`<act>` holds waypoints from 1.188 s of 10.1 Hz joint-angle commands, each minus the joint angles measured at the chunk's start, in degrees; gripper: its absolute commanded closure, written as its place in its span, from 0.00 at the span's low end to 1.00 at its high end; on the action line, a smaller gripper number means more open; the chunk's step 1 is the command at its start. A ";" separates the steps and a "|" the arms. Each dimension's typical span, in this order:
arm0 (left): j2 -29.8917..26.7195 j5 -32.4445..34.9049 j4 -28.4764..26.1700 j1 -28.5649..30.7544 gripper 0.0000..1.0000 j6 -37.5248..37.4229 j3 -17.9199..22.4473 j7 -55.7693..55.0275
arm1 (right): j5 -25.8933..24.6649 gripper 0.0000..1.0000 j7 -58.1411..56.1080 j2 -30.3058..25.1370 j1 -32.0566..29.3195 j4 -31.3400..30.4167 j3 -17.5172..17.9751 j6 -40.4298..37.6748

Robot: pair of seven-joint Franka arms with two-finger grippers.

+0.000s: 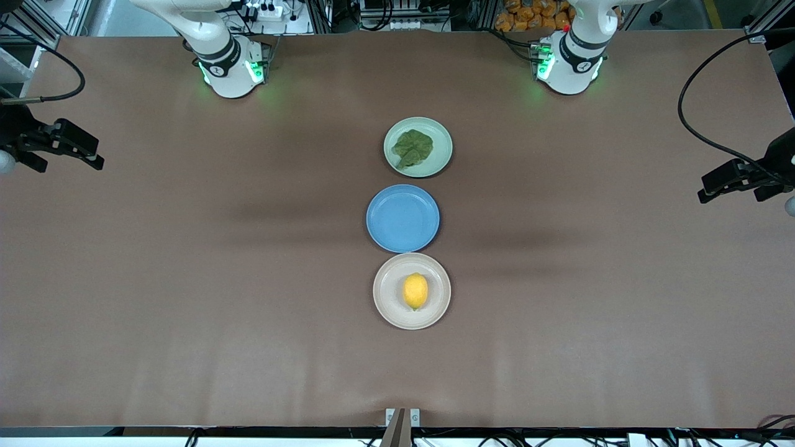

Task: Pick lemon and lettuce from plates

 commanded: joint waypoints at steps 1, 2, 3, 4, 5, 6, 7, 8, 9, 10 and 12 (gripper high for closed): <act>-1.43 -0.52 -0.85 0.54 0.00 -1.12 -0.21 2.12 | -0.63 0.00 -0.65 -0.45 -0.58 -0.53 0.37 0.13; -1.27 -0.44 -0.50 0.45 0.00 -1.30 -0.12 2.57 | -0.63 0.00 -0.65 -0.45 -0.58 -0.53 0.37 0.13; -1.18 -0.35 -0.50 0.45 0.00 -1.30 -0.12 2.57 | -0.63 0.00 -0.65 -0.53 -0.58 -0.53 0.37 0.04; -1.18 -0.35 -0.50 0.54 0.00 -1.30 -0.12 2.75 | -0.63 0.00 -0.65 -0.53 -0.58 -0.53 0.37 0.04; -1.18 -0.35 -0.50 0.45 0.00 -1.30 -0.12 2.75 | -0.63 0.00 -0.65 -0.53 -0.58 -0.44 0.37 -0.04; -1.18 -0.35 -0.59 0.45 0.00 -1.30 -0.12 2.66 | -0.63 0.00 -0.65 -0.62 -0.58 -0.44 0.37 -0.04; -1.09 -0.35 -0.50 0.54 0.00 -1.30 -0.21 2.66 | -0.63 0.00 -0.65 -0.62 -0.58 -0.53 0.37 -0.13; -1.18 -0.26 -0.50 0.45 0.00 -1.30 -0.21 2.75 | -0.54 0.00 -0.65 -0.54 -0.58 -0.53 0.37 -0.22; -1.09 -0.26 -0.50 0.28 0.00 -1.30 -0.21 2.66 | -0.28 0.00 -0.65 -0.71 -0.49 -1.31 0.46 0.04; -1.00 -0.35 -0.59 0.10 0.00 -1.30 -0.29 2.66 | -0.10 0.00 -0.65 -0.80 -0.32 -1.67 0.46 0.22; -0.83 -0.43 -0.68 -0.16 0.00 -1.30 -1.96 1.52 | -0.02 0.00 -0.57 -0.80 -0.14 -2.20 0.64 0.39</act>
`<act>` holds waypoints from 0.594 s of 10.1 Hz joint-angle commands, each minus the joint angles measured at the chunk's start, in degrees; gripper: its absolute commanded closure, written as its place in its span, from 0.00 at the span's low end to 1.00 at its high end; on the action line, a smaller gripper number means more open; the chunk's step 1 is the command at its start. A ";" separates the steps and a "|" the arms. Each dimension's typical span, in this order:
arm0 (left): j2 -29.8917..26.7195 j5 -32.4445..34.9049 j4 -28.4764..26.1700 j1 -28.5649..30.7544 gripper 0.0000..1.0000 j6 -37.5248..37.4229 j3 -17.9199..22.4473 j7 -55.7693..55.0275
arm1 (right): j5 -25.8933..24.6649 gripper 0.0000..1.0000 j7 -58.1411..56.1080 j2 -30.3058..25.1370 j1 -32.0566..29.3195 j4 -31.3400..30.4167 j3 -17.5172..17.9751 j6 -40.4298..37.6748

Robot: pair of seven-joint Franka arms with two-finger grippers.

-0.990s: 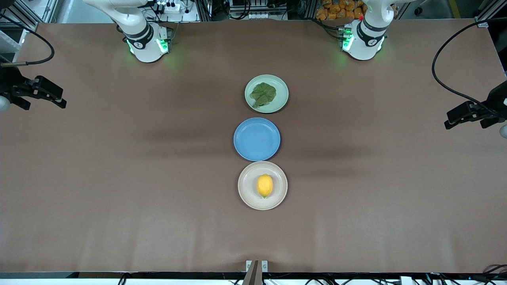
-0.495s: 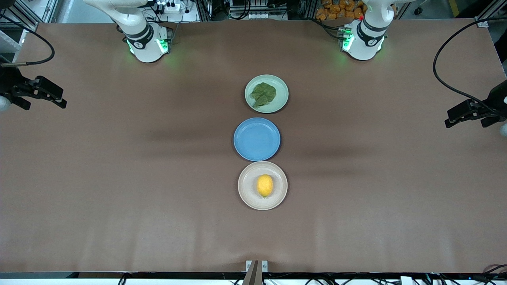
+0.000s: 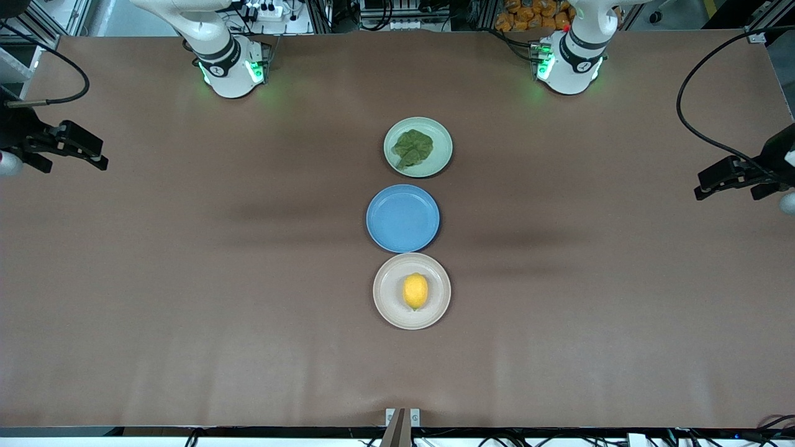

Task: Pick lemon and lettuce from plates

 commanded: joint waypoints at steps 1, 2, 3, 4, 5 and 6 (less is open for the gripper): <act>-0.19 -0.52 -0.52 -0.16 0.00 -0.60 -1.16 0.34 | 0.05 0.00 -0.44 -0.79 -0.16 -1.45 0.40 0.62; 1.90 -0.70 -0.43 -0.16 0.00 -0.60 -1.50 0.60 | 0.05 0.00 0.26 -0.79 0.18 -1.54 0.40 0.62; 2.18 -1.57 -0.70 0.10 0.00 -0.51 -1.77 0.34 | 0.05 0.00 0.70 -0.79 0.88 -1.54 0.40 0.62; 2.36 -1.75 -0.61 -0.42 0.00 -0.42 -2.03 -0.01 | 0.05 0.00 3.40 -0.71 1.67 -1.54 0.40 0.71; 2.88 -1.32 -0.61 -1.55 0.00 0.19 -2.21 -0.10 | -0.04 0.00 7.43 -0.62 3.42 -1.54 0.40 0.71; 4.54 -0.88 -0.35 -2.78 0.00 0.28 -2.21 -0.10 | -0.56 0.00 11.22 -0.44 5.01 -1.54 0.40 0.71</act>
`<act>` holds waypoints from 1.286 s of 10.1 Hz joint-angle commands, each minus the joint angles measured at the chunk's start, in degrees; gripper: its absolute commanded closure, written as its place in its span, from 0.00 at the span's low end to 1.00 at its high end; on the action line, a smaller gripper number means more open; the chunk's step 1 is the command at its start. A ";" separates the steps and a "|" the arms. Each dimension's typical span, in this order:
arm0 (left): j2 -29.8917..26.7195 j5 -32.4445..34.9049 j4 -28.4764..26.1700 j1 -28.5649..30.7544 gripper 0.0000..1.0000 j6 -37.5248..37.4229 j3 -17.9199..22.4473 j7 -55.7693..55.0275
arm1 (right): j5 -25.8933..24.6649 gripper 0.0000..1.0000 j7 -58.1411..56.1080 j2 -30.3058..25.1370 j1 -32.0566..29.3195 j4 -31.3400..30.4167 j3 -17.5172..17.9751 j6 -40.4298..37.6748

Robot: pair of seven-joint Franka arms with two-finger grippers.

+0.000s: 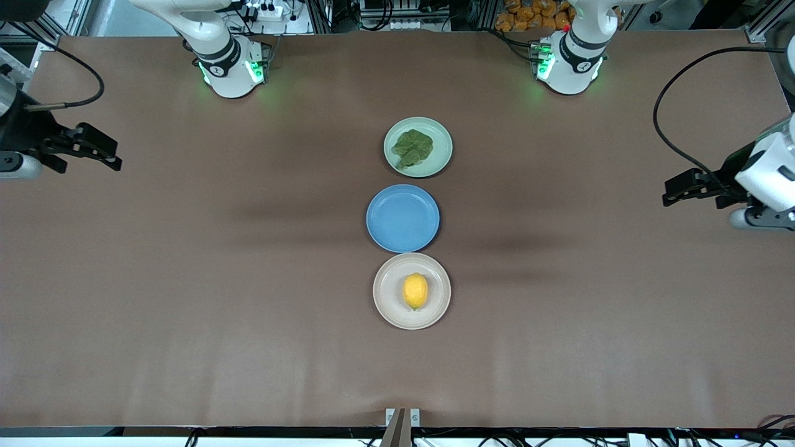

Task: Pick lemon and lettuce from plates
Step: 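Reach the left gripper to the lemon while the right gripper reaches the lettuce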

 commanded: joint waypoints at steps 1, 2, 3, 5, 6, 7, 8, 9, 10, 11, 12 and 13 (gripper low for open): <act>1.81 -0.37 0.55 -3.31 0.00 0.47 0.06 -0.27 | -0.62 0.00 6.67 -0.35 2.92 -0.62 0.05 0.39; 2.60 -0.02 0.64 -4.63 0.00 0.56 0.06 -2.27 | -0.53 0.00 6.68 -0.01 3.02 -0.62 0.05 0.22; 3.30 -0.10 0.64 -6.38 0.00 1.52 -0.03 -7.60 | -0.36 0.00 6.16 0.08 3.19 -0.62 0.13 -0.31; 5.67 -0.19 0.73 -10.16 0.00 3.63 -0.03 -12.05 | -0.18 0.00 6.77 0.96 6.43 -0.71 0.05 -1.10; 6.90 -0.19 0.64 -12.01 0.00 5.21 -0.03 -12.31 | -0.18 0.00 6.86 1.83 7.58 -0.71 0.13 -1.36; 8.91 -0.54 0.82 -13.85 0.00 7.48 -0.03 -12.49 | -0.09 0.00 7.55 2.54 9.07 -0.71 0.13 -1.63; 11.02 -0.54 0.82 -15.70 0.00 10.47 -0.03 -13.10 | -0.01 0.00 9.73 3.33 10.74 -0.71 0.13 -1.63; 13.39 -0.72 0.90 -16.85 0.00 13.72 -0.12 -13.28 | -0.01 0.00 14.28 4.03 13.36 -1.23 0.13 -1.46; 15.85 -0.81 0.91 -18.77 0.00 16.10 -0.03 -13.37 | -0.01 0.00 19.55 4.74 16.17 -1.76 0.13 -0.85; 18.49 -0.98 1.60 -19.75 0.00 18.38 -0.03 -14.85 | -0.01 0.00 22.91 5.70 18.46 -1.85 0.13 -0.75; 21.30 -0.98 2.39 -20.98 0.00 20.32 -0.03 -17.65 | -0.01 0.00 25.64 6.49 20.49 -1.94 0.13 -0.75; 24.46 -0.98 3.79 -22.47 0.00 22.60 -0.03 -20.28 | -0.01 0.00 28.45 7.20 22.68 -2.38 0.13 -0.49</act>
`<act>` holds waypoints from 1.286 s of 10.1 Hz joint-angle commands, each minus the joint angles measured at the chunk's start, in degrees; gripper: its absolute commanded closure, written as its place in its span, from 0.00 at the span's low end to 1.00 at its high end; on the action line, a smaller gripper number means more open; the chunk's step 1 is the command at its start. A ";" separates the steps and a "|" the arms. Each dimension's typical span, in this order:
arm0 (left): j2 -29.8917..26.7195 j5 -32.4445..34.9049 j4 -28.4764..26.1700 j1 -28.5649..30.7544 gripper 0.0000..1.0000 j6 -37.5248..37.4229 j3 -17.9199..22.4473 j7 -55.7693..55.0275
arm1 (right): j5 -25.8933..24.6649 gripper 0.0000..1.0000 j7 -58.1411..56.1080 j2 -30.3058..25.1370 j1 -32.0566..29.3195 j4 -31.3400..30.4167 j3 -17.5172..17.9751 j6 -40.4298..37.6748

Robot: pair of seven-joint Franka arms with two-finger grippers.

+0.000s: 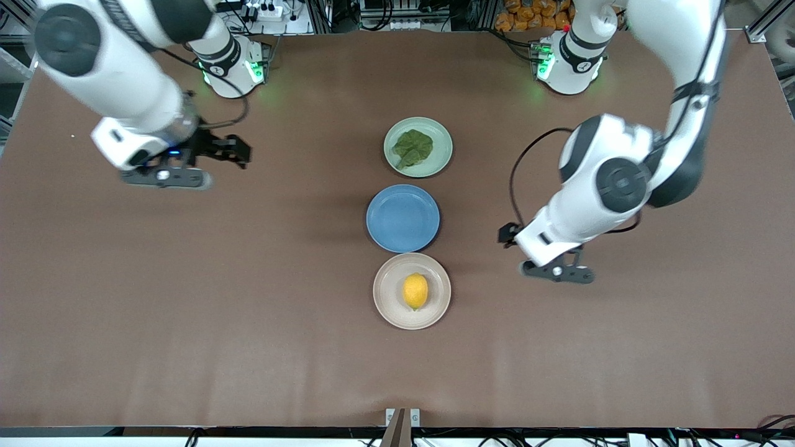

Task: Pick lemon and lettuce from plates
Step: 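Reach the left gripper to the lemon while the right gripper reaches the lettuce, then lower the left gripper onto the lemon while the right gripper lowers onto lettuce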

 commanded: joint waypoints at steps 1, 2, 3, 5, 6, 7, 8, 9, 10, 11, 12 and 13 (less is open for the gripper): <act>7.52 -0.97 5.31 -3.11 0.00 3.64 0.49 -6.26 | 0.00 0.00 6.95 0.84 4.38 -1.85 -0.30 1.82; 9.46 -0.97 6.37 -4.34 0.00 5.22 0.49 -8.38 | 0.01 0.00 12.55 0.75 6.83 -4.47 -0.30 5.14; 10.61 -1.06 6.65 -4.96 0.00 7.42 0.49 -9.01 | 0.09 0.00 17.22 0.84 9.30 -6.50 -0.22 8.30; 13.07 -1.06 6.82 -7.15 0.00 13.47 0.40 -9.36 | 0.79 0.00 25.49 1.45 13.87 -9.15 -0.22 12.63; 14.47 -1.32 6.91 -8.39 0.00 16.98 0.49 -10.32 | 2.36 0.00 27.44 2.24 15.02 -9.16 -0.30 13.08; 15.36 -1.41 6.91 -8.75 0.00 19.71 0.41 -11.03 | 2.90 0.00 28.33 2.59 15.82 -9.16 -0.30 13.43; 17.11 -1.49 8.04 -10.14 0.00 21.92 0.40 -11.30 | 3.08 0.00 29.64 3.03 16.78 -9.16 -0.22 13.43; 18.78 -1.50 9.36 -10.85 0.00 22.98 0.40 -11.91 | 3.86 0.00 31.31 3.47 18.18 -9.24 -0.30 13.61; 20.27 -1.50 10.33 -11.90 0.00 24.39 0.49 -13.74 | 3.96 0.00 33.59 3.74 18.46 -9.59 -0.30 14.13; 21.16 -1.50 10.34 -12.52 0.00 26.05 0.49 -14.89 | 3.96 0.00 35.35 4.09 20.20 -10.81 -0.30 16.05; 21.69 -1.50 10.43 -12.62 0.00 27.46 0.49 -16.21 | 3.96 0.00 37.89 4.18 21.09 -12.74 -0.30 19.55; 22.48 -1.50 11.12 -12.88 0.00 28.26 0.49 -17.27 | 4.05 0.00 39.66 4.79 22.84 -14.06 -0.30 22.37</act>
